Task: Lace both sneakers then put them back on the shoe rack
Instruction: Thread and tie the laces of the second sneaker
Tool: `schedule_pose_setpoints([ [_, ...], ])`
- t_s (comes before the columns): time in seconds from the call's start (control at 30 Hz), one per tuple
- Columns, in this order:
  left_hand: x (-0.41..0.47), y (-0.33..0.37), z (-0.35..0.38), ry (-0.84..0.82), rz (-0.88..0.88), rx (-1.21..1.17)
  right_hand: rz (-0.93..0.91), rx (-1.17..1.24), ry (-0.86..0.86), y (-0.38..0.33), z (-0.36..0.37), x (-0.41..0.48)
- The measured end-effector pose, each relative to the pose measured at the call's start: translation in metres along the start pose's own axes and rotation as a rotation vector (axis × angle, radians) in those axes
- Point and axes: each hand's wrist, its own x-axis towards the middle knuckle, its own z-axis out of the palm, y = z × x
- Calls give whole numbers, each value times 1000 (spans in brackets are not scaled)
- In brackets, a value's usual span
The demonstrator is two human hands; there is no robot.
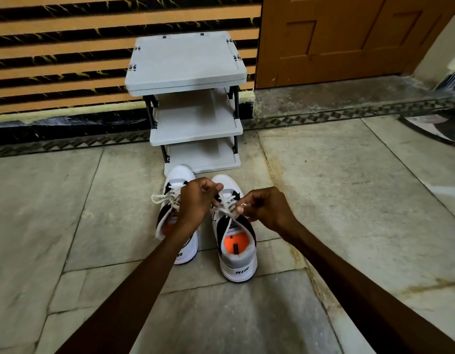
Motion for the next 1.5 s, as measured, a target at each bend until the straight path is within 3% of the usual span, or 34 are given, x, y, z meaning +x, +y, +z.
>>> schedule_pose_setpoints([
  [0.17, -4, 11, 6, -160, -321, -545, 52, 68, 39, -1, 9, 5],
  [0.23, -3, 10, 7, -204, -365, -607, 92, 154, -19, 0, 13, 5],
  [0.37, 5, 0, 8, -213, -298, -300, 125, 215, -95, 0, 19, 3],
  [0.53, 14, -19, 9, -216, 221, 526, 19, 0, -1, 12, 23, 6],
  [0.63, 15, -20, 10, -192, 393, 764, -30, -142, 27, 18, 27, 6],
  [0.9, 26, -21, 5, -215, 658, 1045, -29, -214, 96, 25, 36, 0],
  [1.5, 36, -26, 6, -231, 752, 1112, -16, -187, 152, 26, 39, -12],
])
